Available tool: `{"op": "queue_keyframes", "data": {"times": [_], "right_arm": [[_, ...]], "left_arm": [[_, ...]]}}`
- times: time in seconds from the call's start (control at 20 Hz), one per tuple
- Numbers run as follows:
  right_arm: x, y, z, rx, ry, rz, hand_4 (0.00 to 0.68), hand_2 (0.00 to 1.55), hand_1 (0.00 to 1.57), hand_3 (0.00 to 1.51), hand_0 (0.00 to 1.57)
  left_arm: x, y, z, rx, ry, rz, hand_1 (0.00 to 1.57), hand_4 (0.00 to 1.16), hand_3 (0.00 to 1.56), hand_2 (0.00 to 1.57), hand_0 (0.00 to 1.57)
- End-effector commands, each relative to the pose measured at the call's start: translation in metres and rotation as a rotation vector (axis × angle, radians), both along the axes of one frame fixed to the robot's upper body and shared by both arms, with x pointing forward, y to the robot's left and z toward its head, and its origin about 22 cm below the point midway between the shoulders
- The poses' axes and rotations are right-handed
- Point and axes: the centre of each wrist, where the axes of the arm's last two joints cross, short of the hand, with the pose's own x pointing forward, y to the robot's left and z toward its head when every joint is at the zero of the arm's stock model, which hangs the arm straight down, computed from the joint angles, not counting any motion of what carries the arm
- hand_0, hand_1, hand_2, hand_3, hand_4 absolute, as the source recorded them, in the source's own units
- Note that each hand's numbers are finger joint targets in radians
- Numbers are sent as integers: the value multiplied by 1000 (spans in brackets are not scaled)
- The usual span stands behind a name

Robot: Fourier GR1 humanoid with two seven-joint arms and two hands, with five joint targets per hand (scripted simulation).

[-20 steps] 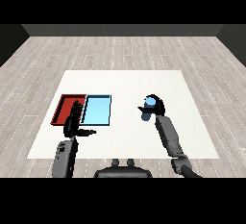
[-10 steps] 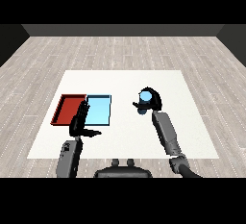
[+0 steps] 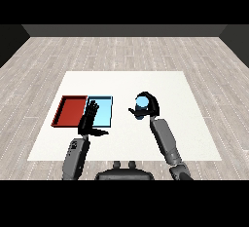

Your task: Pick the blue can and put it in the blue box

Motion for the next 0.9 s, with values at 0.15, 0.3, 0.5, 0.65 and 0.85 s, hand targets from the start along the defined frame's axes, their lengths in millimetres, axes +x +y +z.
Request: {"op": "queue_keyframes", "data": {"times": [0.15,0.3,0.5,0.65,0.85], "right_arm": [[-4,3,15,-3,0,5,626,1466,1462,1439,1462],[-16,12,6,-6,7,48,614,1463,1452,1431,1452],[-4,22,12,-5,-19,54,621,1462,1449,1430,1449],[-14,29,20,-16,-45,77,606,1451,1442,1432,1442],[-45,38,12,-23,-46,105,617,1455,1433,1424,1433]], "left_arm": [[6,-36,0,1,76,-72,0,0,0,0,0],[9,-63,4,23,87,-68,0,0,0,0,0],[18,-61,-5,34,102,-59,0,0,0,0,0],[7,-70,3,76,98,-64,0,0,0,0,0],[21,-89,-18,98,94,-73,0,0,0,0,0]]}}
